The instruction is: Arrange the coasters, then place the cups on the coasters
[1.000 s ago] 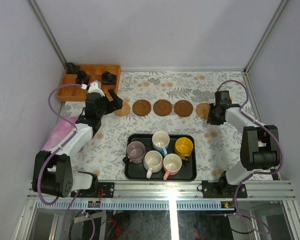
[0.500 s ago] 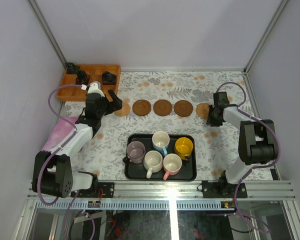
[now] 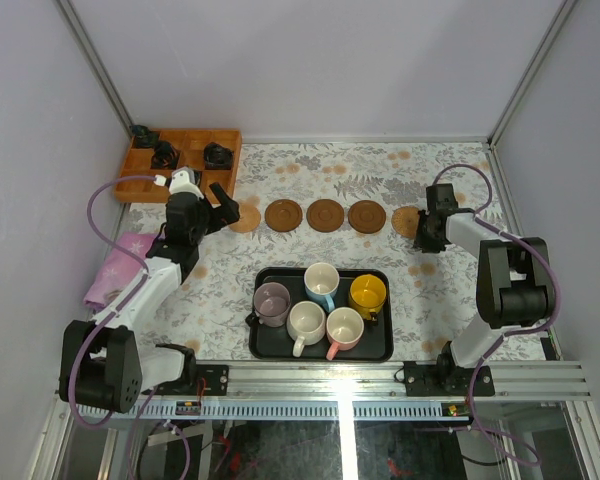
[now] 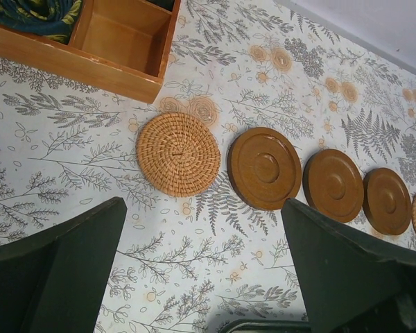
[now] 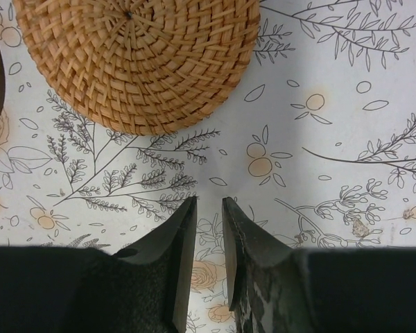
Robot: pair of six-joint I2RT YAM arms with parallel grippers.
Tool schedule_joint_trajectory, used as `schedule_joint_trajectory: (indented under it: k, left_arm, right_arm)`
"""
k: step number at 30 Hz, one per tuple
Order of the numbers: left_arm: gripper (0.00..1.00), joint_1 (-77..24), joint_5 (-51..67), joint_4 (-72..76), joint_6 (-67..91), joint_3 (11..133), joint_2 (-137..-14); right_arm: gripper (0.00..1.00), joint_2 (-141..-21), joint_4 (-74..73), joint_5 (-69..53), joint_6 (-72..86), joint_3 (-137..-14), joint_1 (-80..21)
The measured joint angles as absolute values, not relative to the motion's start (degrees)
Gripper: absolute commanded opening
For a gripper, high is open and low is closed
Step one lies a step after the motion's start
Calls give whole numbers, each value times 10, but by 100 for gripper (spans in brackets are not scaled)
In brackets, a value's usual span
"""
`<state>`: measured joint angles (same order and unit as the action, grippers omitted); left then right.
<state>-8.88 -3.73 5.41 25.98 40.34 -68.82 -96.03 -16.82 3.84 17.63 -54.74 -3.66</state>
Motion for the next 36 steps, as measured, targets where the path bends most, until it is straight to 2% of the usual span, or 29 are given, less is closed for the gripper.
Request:
schedule_joint_trajectory:
  k: [36]
  left_arm:
    - [95,-89,-43,43,260,396,-687]
  right_arm:
    - [29,-1020,-136,66,180,-594,-37]
